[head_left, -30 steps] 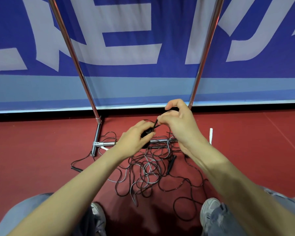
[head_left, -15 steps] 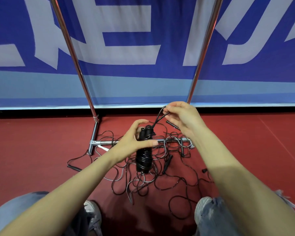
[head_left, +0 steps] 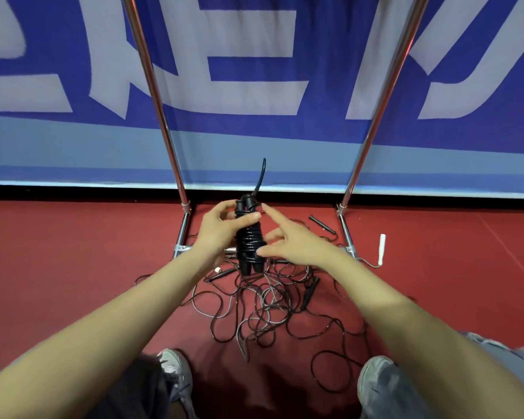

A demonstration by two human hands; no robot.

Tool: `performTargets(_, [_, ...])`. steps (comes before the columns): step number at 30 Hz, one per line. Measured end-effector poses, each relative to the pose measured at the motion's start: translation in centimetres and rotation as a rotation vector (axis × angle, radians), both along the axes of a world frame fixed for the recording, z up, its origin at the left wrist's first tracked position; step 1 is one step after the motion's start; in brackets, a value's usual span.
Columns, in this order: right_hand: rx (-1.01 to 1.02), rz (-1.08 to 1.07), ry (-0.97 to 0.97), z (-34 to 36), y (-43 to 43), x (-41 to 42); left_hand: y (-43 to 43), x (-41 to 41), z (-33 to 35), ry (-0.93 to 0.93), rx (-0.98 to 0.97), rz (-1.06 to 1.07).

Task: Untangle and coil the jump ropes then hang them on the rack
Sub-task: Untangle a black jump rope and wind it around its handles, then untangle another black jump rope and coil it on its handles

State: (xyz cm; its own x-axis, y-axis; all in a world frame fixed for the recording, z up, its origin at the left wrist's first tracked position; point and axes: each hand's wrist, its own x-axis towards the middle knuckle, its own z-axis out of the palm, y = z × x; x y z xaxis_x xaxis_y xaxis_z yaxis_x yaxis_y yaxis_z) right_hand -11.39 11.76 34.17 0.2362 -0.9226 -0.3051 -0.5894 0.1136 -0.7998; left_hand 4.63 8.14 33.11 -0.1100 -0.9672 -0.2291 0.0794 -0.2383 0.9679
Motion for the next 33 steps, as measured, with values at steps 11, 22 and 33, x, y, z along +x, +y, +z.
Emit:
performTargets(11, [0.017,-0.074,-0.04,-4.2,-7.5,7.7,-7.1,8.5,-1.9,-0.143,0.069,-0.286])
performTargets(22, [0.099,0.092,0.079,-20.0,-12.6,20.1,-8.7,20.3,-17.9,-0.346,0.237,-0.056])
performTargets(33, [0.206,0.352,0.367,-33.3,-7.7,27.7,-0.7,26.8,-30.3,-0.894,0.362,-0.156])
